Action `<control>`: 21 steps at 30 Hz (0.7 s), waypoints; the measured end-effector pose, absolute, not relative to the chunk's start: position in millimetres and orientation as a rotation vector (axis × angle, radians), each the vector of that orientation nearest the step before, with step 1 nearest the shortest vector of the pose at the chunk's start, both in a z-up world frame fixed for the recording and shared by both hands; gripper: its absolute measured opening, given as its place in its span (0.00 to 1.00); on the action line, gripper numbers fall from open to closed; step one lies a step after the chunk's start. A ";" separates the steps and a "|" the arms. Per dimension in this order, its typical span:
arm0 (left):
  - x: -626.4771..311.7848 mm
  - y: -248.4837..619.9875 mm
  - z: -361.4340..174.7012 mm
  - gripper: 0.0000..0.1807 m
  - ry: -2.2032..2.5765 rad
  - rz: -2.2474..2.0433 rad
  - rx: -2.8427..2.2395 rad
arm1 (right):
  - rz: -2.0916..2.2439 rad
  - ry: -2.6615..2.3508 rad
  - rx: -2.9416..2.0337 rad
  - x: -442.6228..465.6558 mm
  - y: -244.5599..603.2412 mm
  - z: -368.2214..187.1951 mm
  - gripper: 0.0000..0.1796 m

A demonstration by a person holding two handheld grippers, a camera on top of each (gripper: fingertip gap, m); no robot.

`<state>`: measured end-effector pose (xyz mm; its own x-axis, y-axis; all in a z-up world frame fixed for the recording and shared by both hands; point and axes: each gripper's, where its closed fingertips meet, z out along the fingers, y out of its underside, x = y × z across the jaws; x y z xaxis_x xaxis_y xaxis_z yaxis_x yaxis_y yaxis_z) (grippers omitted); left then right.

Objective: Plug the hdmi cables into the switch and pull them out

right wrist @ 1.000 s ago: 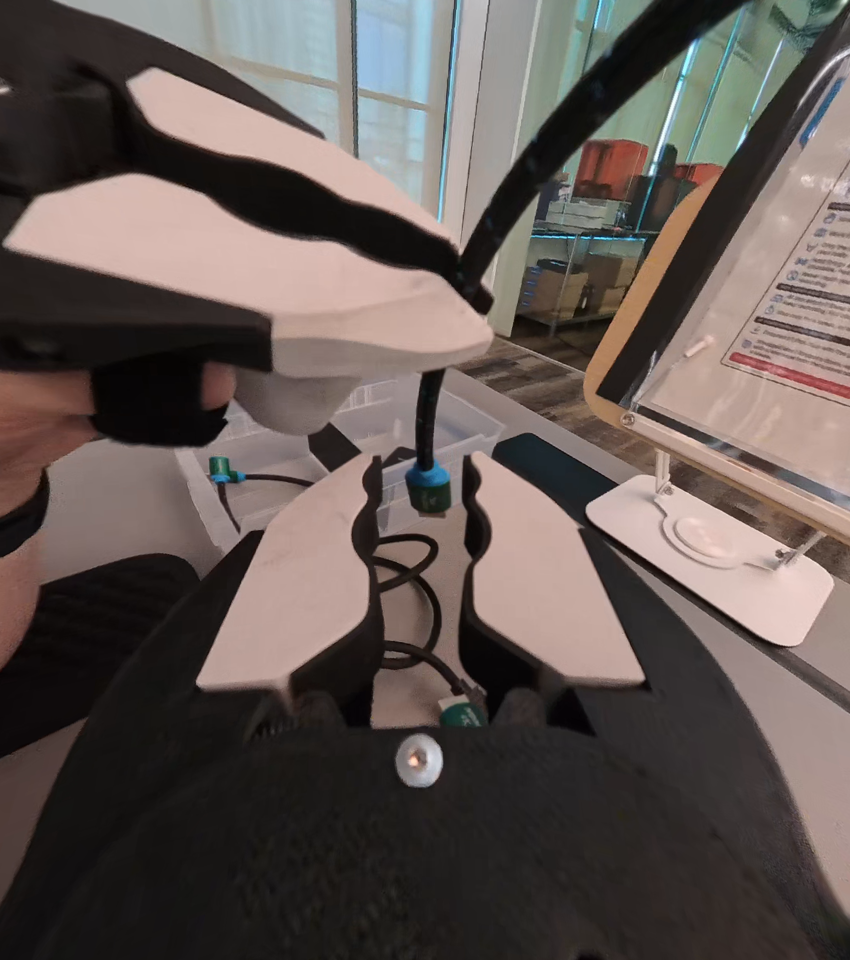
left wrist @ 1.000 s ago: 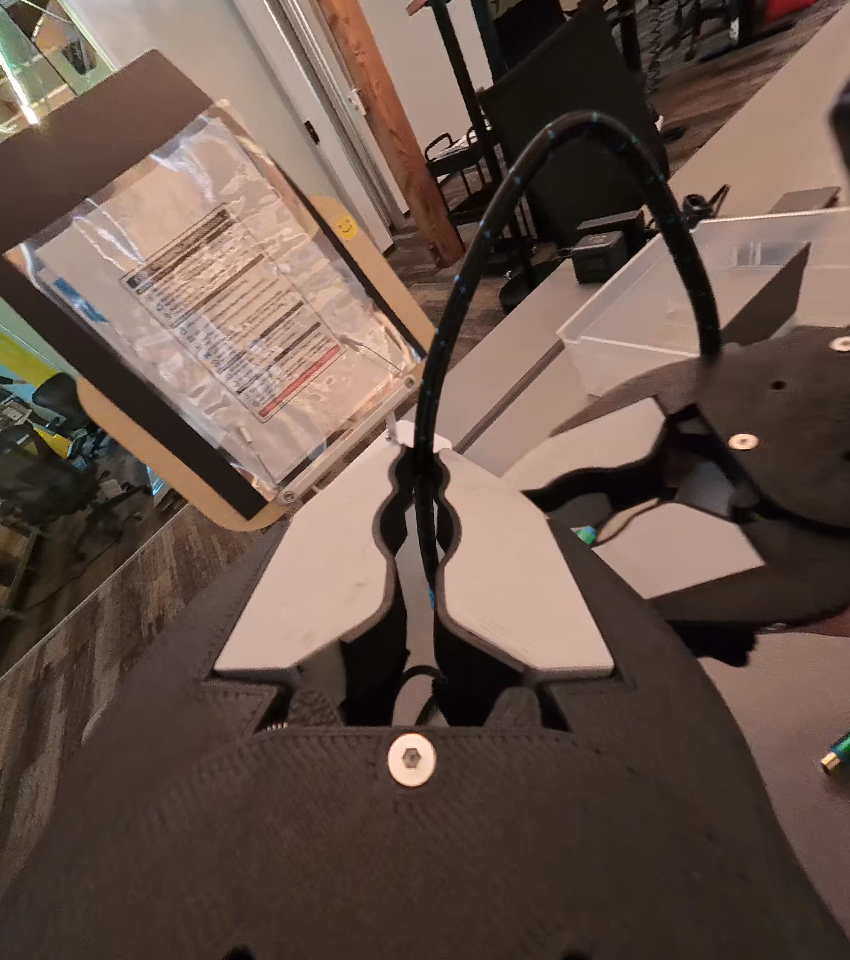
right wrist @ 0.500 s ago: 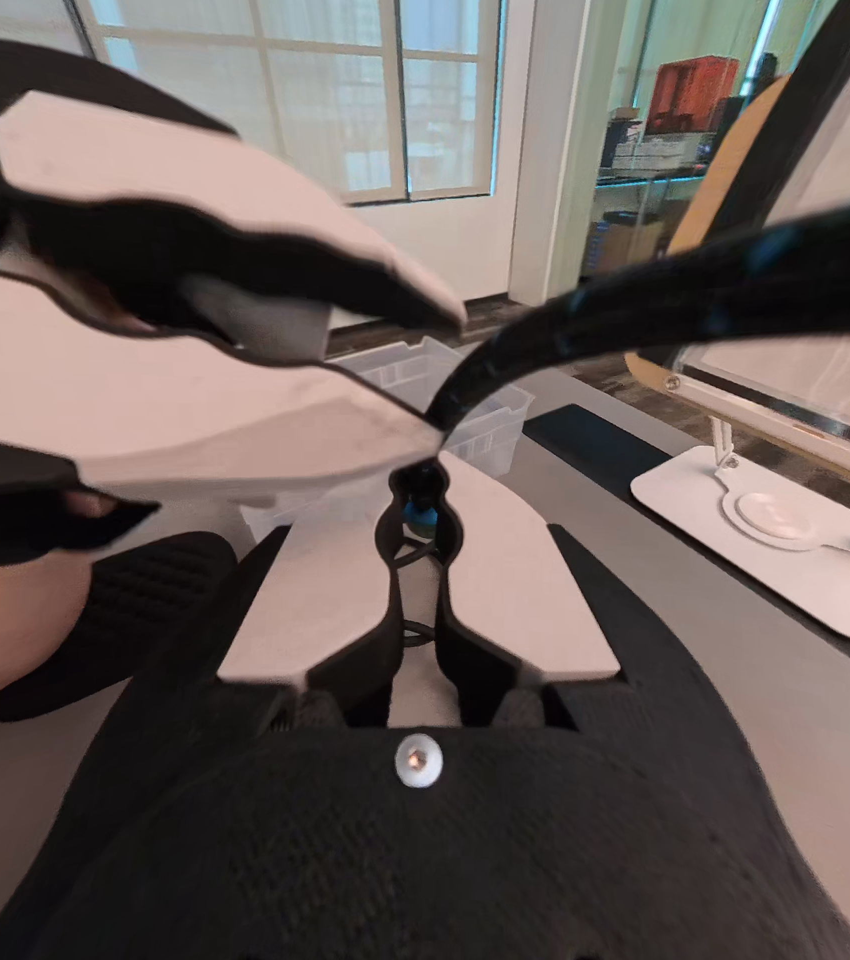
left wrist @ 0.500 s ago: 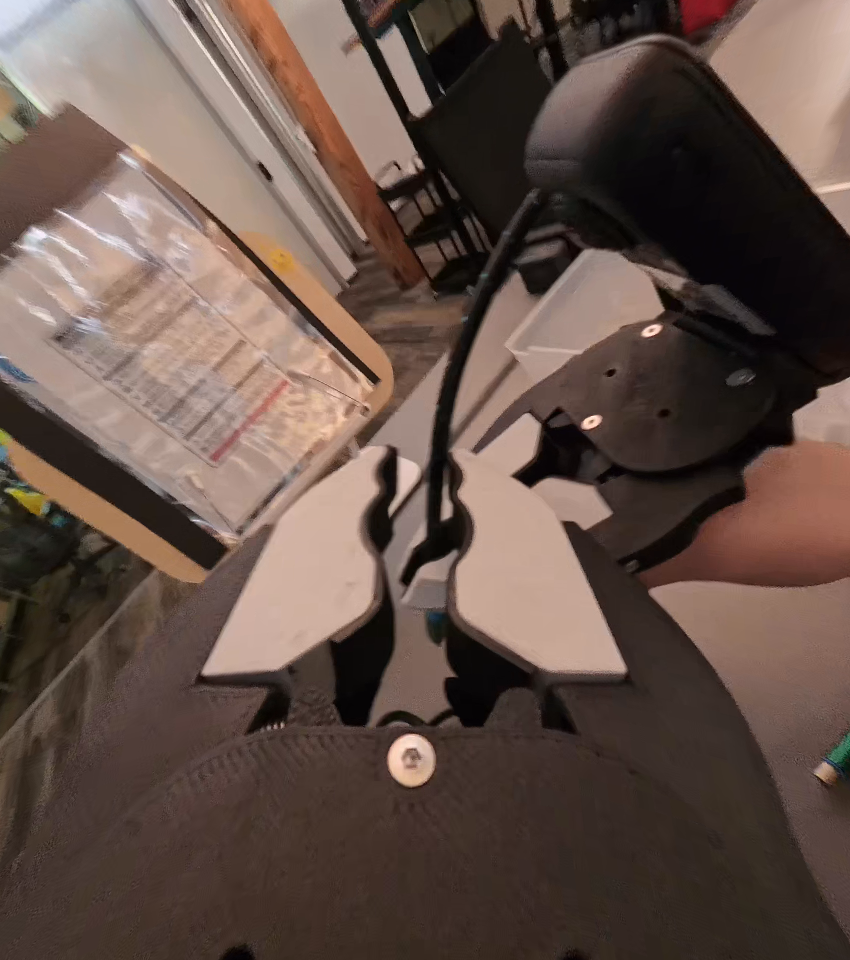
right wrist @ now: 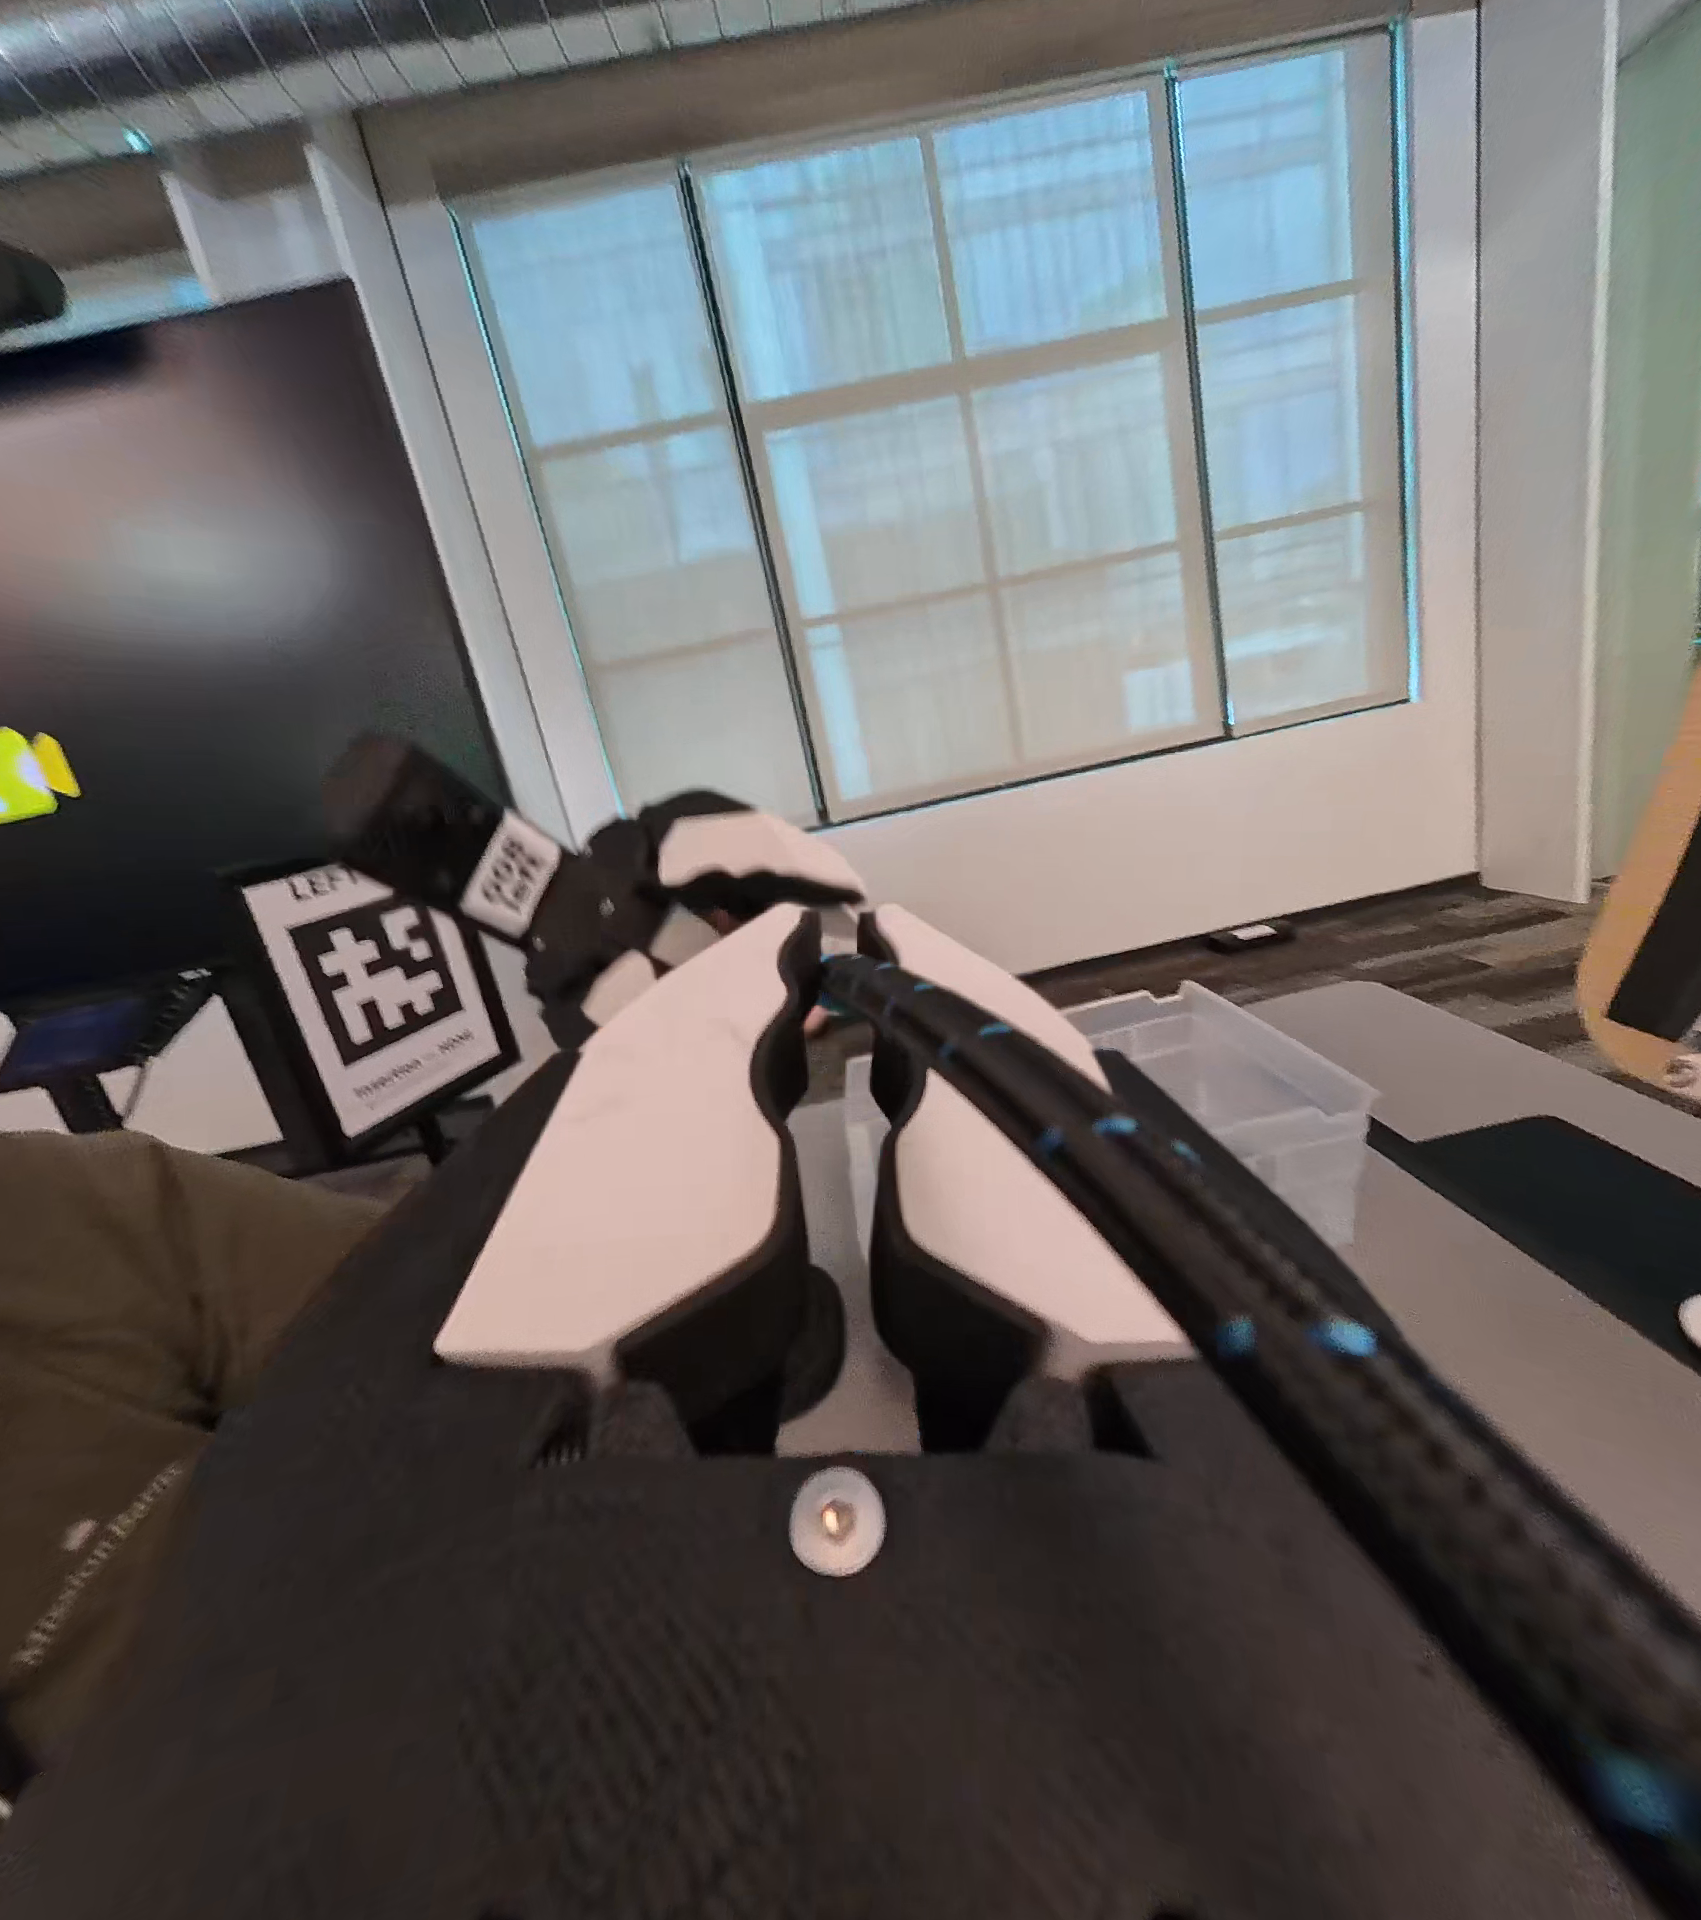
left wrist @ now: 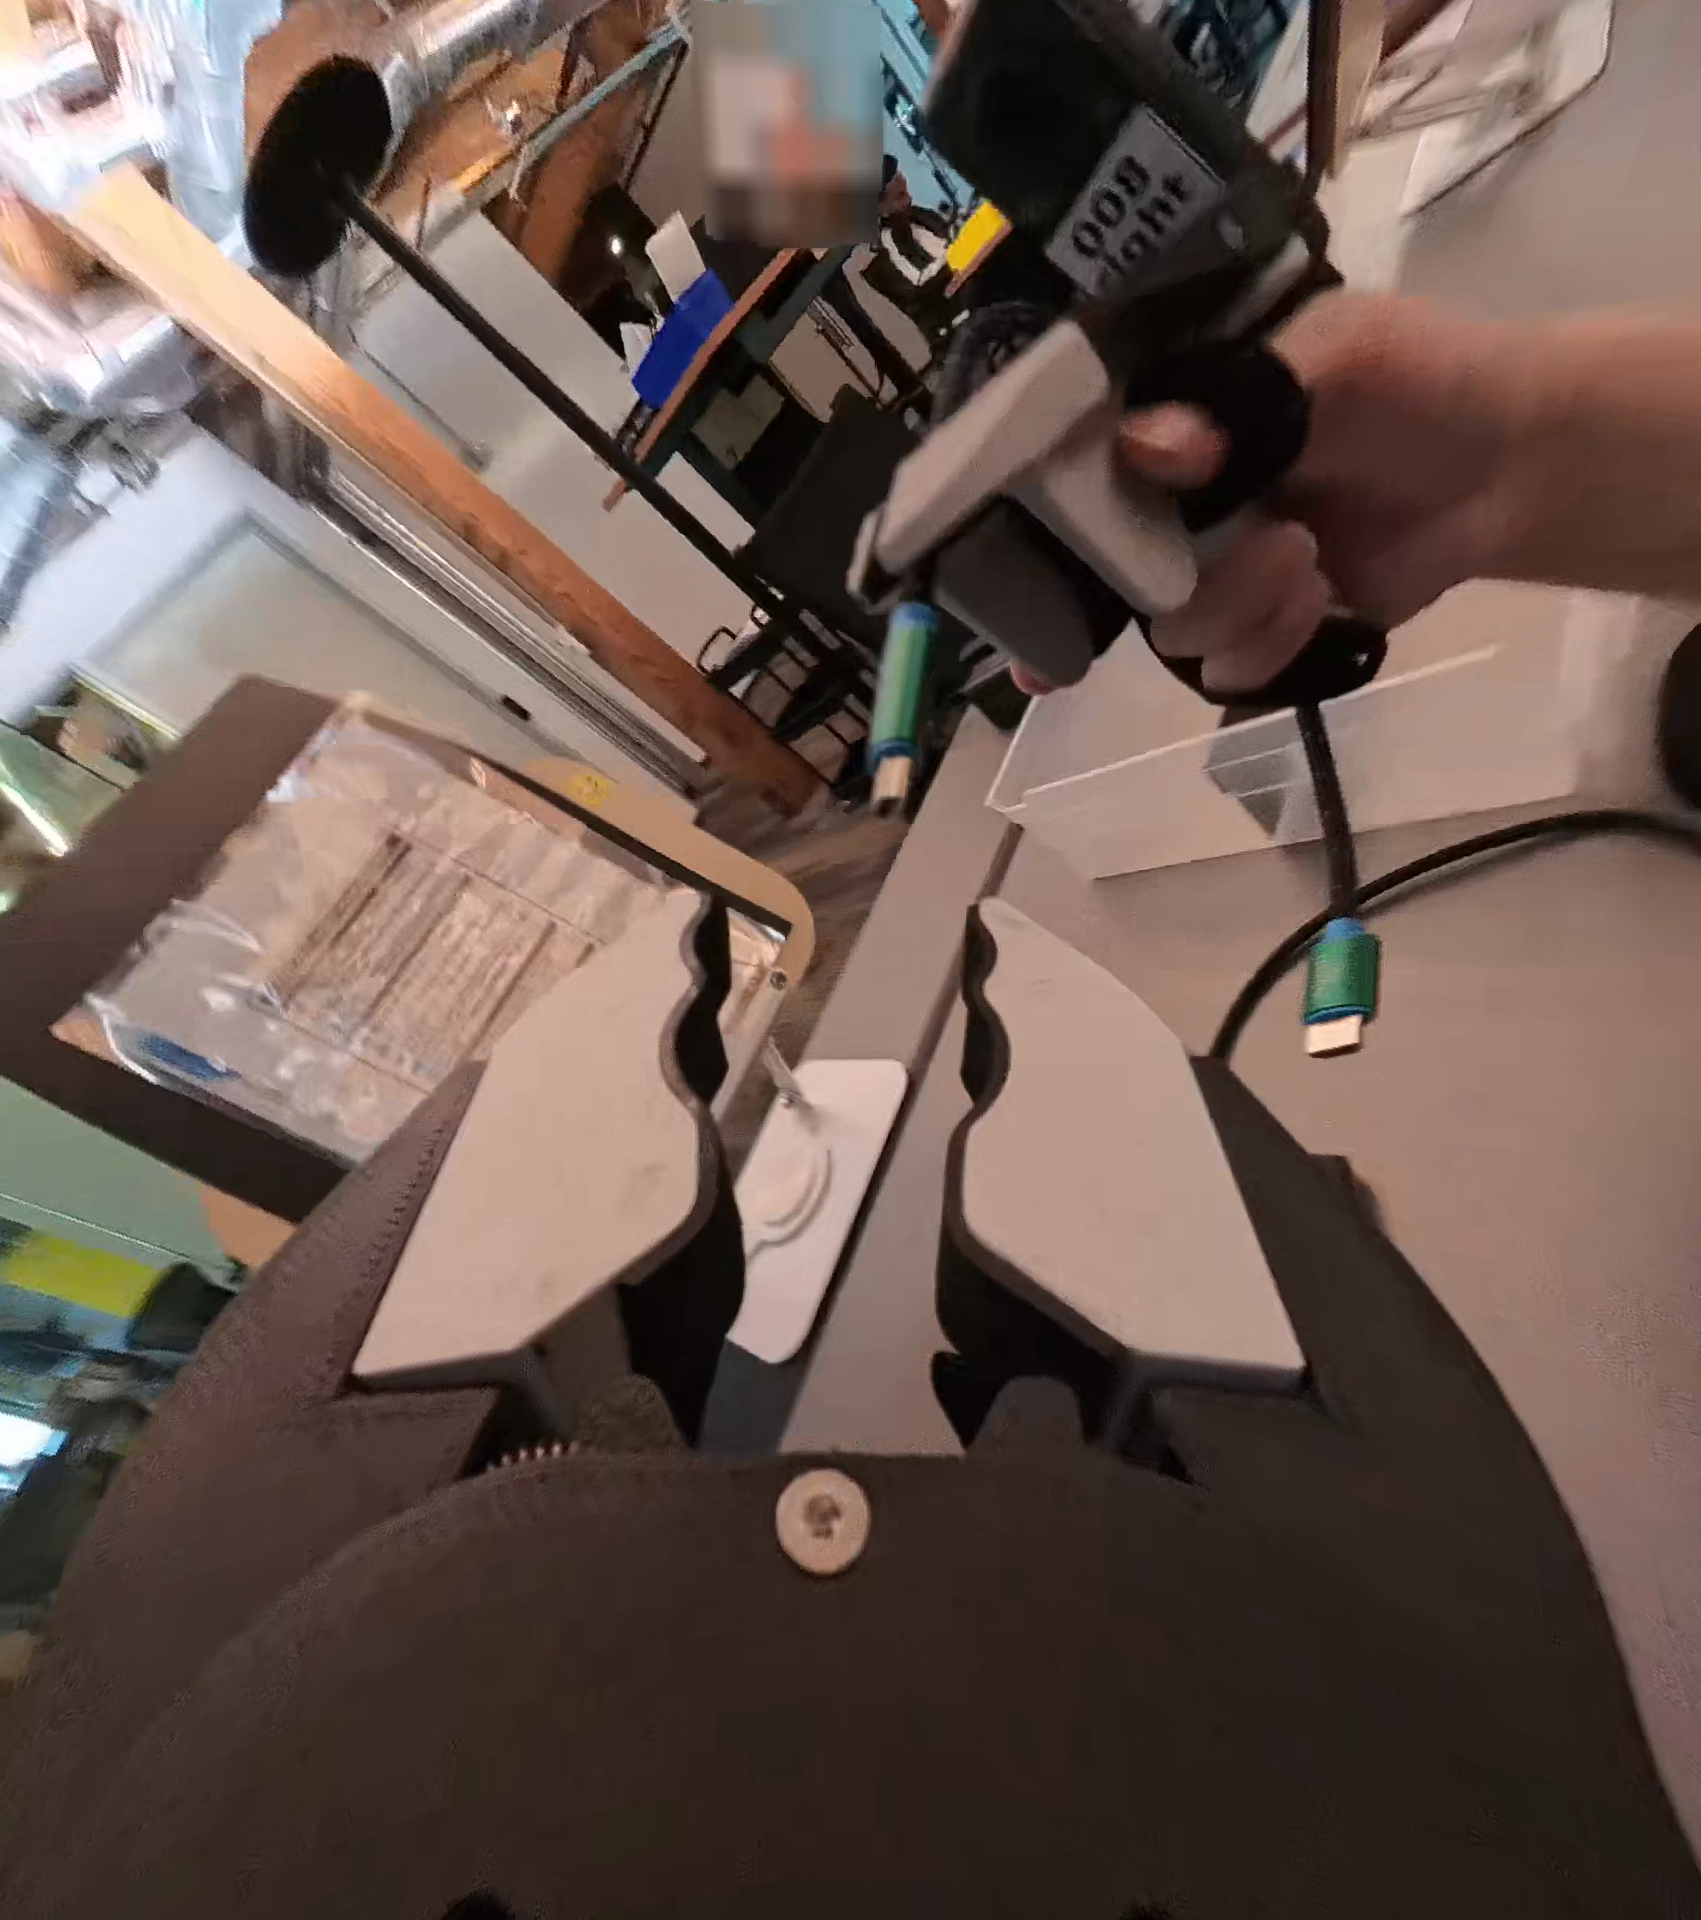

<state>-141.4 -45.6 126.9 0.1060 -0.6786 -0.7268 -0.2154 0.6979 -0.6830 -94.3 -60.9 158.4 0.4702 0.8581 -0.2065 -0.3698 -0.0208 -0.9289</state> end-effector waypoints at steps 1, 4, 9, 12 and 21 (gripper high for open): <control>-133.1 -47.5 124.2 0.22 1.448 -0.380 -0.761 | 1.076 -0.503 -1.220 -94.9 -63.0 160.0 0.03; -113.3 -60.0 123.0 0.20 1.388 -0.463 -0.721 | 1.133 -0.499 -1.221 -100.9 -65.2 159.0 0.04; -110.1 -67.2 128.9 0.06 1.314 -0.481 -0.620 | 1.265 -0.510 -1.222 -113.4 -69.3 156.5 0.04; -111.5 -66.6 128.3 0.06 1.327 -0.499 -0.625 | 1.310 -0.488 -1.236 -113.7 -66.9 154.2 0.04; -107.3 -62.3 120.0 0.06 1.355 -0.478 -0.637 | 1.477 -0.425 -1.282 -114.1 -59.1 143.1 0.03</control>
